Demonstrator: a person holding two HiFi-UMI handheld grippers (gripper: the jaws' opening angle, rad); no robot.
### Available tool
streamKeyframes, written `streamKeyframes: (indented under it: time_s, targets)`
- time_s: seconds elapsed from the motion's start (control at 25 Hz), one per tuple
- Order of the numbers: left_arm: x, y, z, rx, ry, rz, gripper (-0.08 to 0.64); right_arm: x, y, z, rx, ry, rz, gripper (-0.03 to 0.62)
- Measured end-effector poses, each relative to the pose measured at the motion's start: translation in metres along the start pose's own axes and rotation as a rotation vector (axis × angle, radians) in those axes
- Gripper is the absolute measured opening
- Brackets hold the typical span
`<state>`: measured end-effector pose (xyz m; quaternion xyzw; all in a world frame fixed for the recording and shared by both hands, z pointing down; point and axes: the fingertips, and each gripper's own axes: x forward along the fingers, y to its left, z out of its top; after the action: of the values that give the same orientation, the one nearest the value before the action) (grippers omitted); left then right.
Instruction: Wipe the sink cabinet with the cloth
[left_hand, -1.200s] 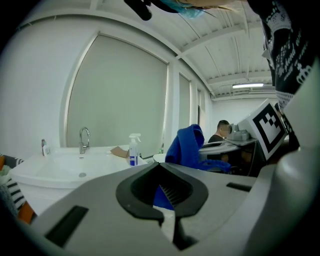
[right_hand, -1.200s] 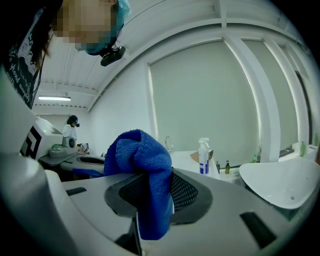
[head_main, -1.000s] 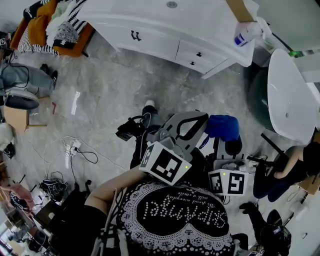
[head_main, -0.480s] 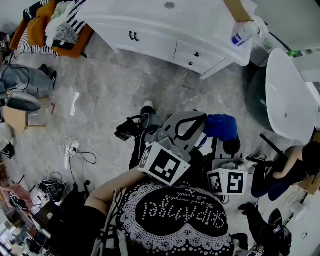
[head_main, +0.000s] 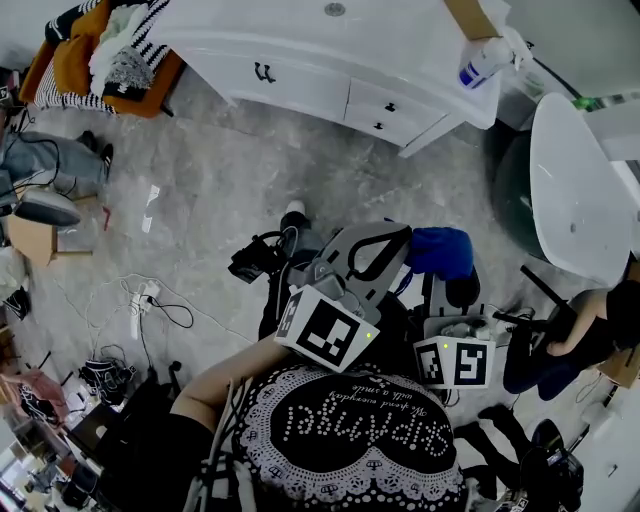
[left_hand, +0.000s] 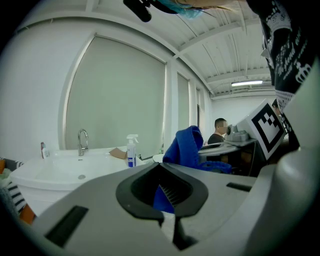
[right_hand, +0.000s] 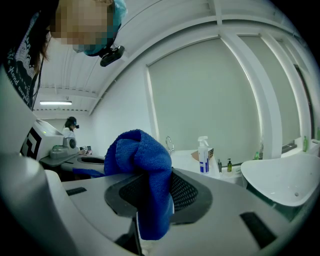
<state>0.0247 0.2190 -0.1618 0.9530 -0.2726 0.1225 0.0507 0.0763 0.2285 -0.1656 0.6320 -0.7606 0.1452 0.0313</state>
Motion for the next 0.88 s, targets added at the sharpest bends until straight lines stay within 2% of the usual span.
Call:
streamKeyframes:
  time_s: [0.88]
  targets:
    - [0.0039, -0.0051, 0.0051, 0.002, 0.005, 0.013, 0.0, -0.0018, -0.0042, 0.0039, -0.016, 0.008, 0.016, 0.115]
